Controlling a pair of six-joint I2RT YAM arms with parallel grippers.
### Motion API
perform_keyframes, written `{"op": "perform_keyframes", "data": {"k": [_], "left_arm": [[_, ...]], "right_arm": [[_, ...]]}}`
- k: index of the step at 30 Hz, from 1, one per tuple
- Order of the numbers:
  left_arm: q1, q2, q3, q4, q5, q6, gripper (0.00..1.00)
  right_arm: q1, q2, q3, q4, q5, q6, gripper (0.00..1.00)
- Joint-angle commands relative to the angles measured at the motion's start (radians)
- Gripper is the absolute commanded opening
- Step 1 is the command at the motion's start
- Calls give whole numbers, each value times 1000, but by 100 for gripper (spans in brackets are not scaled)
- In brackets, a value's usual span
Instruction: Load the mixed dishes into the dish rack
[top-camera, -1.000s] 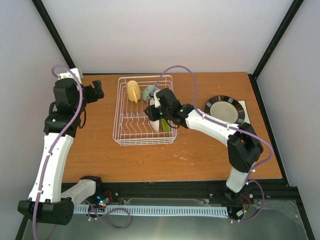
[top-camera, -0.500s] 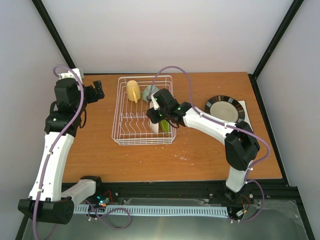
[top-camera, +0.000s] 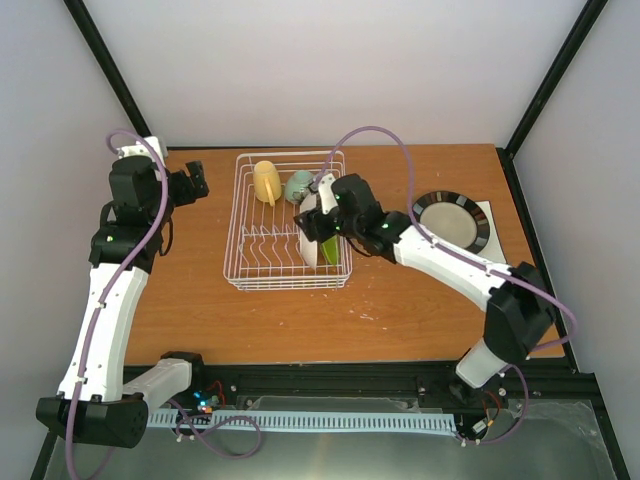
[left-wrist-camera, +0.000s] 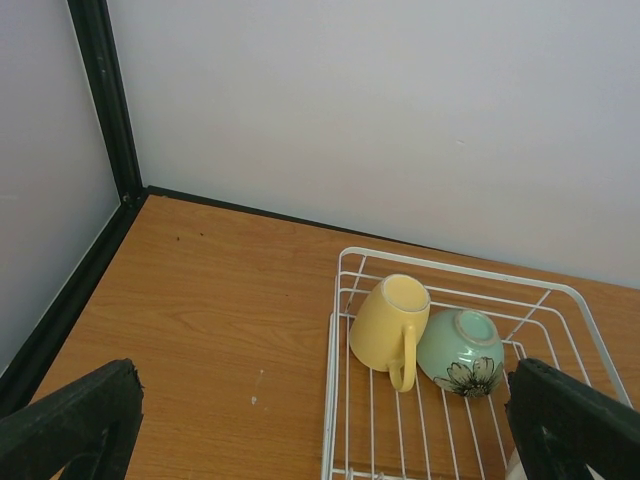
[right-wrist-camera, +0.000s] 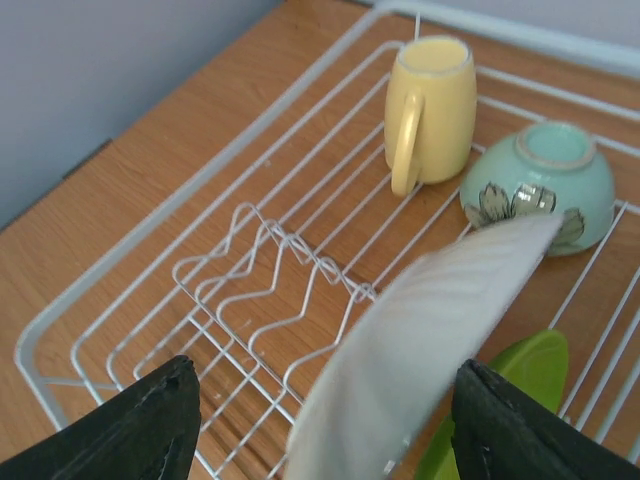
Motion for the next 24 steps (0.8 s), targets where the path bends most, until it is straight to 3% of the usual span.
{"op": "perform_keyframes", "data": {"k": [1,9,15,19,24], "left_arm": [[8,-11,23,45,-8,4,100],[9,-18,-11,122,86,-20,100],[8,25,-21,161,201,-43,100],[8,57,-34,187,254,-52,100],[8,103,-26,170,279,-36,100]], "right_arm": [[-17,-129,-40,89,14,2,69],[-191,-463,-255,179,220,99,76],[-351,-549,-278,-61,504,276,76],[-564,-518,-310,-202,334,391,70],[-755,-431,-374,-220,150,439,68]]}}
